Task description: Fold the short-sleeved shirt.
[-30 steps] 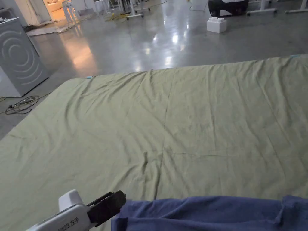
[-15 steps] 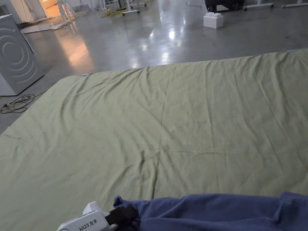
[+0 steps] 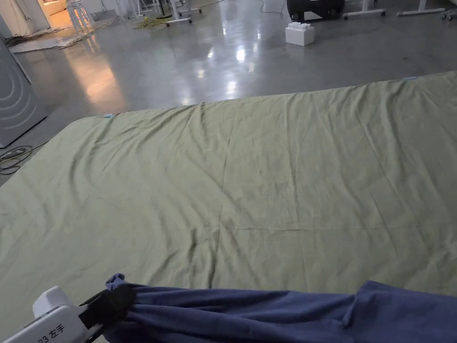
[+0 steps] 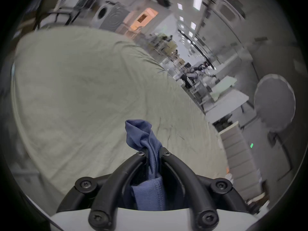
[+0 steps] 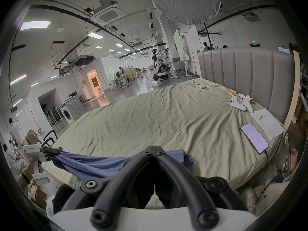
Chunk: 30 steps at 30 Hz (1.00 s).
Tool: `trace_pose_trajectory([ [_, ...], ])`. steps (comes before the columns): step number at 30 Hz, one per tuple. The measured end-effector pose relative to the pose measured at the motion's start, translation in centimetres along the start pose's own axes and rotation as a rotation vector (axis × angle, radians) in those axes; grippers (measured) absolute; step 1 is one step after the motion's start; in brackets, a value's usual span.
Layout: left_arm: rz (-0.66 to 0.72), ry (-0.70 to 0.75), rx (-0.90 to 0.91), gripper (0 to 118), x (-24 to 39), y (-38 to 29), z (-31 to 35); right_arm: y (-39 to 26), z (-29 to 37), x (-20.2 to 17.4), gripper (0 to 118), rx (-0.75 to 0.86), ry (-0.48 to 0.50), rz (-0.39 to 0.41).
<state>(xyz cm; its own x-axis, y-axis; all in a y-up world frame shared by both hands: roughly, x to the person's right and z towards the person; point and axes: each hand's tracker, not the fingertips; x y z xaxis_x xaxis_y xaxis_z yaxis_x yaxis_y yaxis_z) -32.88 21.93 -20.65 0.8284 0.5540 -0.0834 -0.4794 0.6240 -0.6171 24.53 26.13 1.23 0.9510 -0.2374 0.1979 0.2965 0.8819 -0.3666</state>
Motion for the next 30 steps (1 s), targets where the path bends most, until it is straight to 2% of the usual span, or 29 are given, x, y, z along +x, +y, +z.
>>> trace_pose_trajectory([
  [2,-0.124,-0.033,-0.017,11,3.5,-1.4,-0.4,0.0,0.0,-0.1,0,0.001,0.002,-0.002],
  [7,-0.270,-0.218,-0.147,11,12.8,-7.8,-4.7,0.1,0.9,-0.4,0,0.011,0.000,0.011],
  [9,-0.349,-0.239,-0.213,11,16.1,-10.9,-7.2,0.0,1.4,-0.4,0,0.014,-0.016,0.024],
  [13,-0.409,-0.251,-0.317,11,19.9,-16.3,-11.5,-0.3,2.7,0.2,0,-0.010,-0.068,0.072],
  [14,-0.453,-0.204,-0.330,17,20.6,-17.5,-12.7,-0.4,3.2,0.4,0,-0.011,-0.100,0.116],
  [15,-0.489,-0.162,-0.343,30,20.9,-18.2,-13.6,-0.5,3.5,0.6,0,-0.010,-0.126,0.141],
  [16,-0.505,-0.150,-0.358,49,21.2,-18.7,-14.1,-0.6,3.7,0.9,0,-0.018,-0.136,0.145],
  [17,-0.502,-0.173,-0.387,62,21.3,-18.8,-14.2,-0.7,3.8,1.3,0,-0.025,-0.135,0.136],
  [18,-0.479,-0.251,-0.396,68,21.2,-18.6,-13.6,-1.1,3.8,2.0,0,-0.031,-0.138,0.120],
  [19,-0.451,-0.338,-0.382,68,20.9,-18.3,-12.7,-1.3,3.8,2.4,0,-0.034,-0.141,0.096],
  [20,-0.427,-0.396,-0.328,85,20.7,-17.7,-11.5,-1.5,3.7,2.9,0,-0.035,-0.135,0.063],
  [21,-0.407,-0.418,-0.285,91,20.5,-16.9,-10.4,-1.7,3.6,3.4,0,-0.031,-0.108,0.044],
  [22,-0.385,-0.414,-0.246,91,20.0,-16.1,-9.2,-1.8,3.6,3.7,0,-0.017,-0.069,0.044],
  [23,-0.367,-0.438,-0.216,91,19.3,-15.4,-8.0,-1.9,3.5,3.9,0,-0.020,-0.072,0.047],
  [24,-0.282,-0.306,-0.154,91,17.8,-14.3,-7.5,-1.9,3.3,3.9,0,-0.022,-0.078,0.050],
  [25,-0.219,-0.274,-0.145,90,16.9,-13.7,-7.0,-1.9,3.2,3.9,0,-0.027,-0.076,0.055],
  [26,-0.142,-0.250,-0.129,83,15.9,-13.2,-6.9,-1.9,3.1,3.8,0,-0.035,-0.072,0.063],
  [27,-0.081,-0.237,-0.119,70,15.0,-13.0,-7.5,-1.9,3.0,3.9,0,-0.041,-0.068,0.070],
  [28,-0.050,-0.268,-0.160,46,14.6,-13.1,-8.1,-2.0,2.9,3.9,0,-0.045,-0.066,0.073],
  [29,-0.061,-0.267,-0.192,12,14.6,-13.5,-9.2,-2.1,2.9,3.9,0,-0.050,-0.063,0.072],
  [30,-0.086,-0.258,-0.217,10,15.0,-14.2,-10.2,-2.2,2.9,3.9,0,-0.055,-0.058,0.067],
])
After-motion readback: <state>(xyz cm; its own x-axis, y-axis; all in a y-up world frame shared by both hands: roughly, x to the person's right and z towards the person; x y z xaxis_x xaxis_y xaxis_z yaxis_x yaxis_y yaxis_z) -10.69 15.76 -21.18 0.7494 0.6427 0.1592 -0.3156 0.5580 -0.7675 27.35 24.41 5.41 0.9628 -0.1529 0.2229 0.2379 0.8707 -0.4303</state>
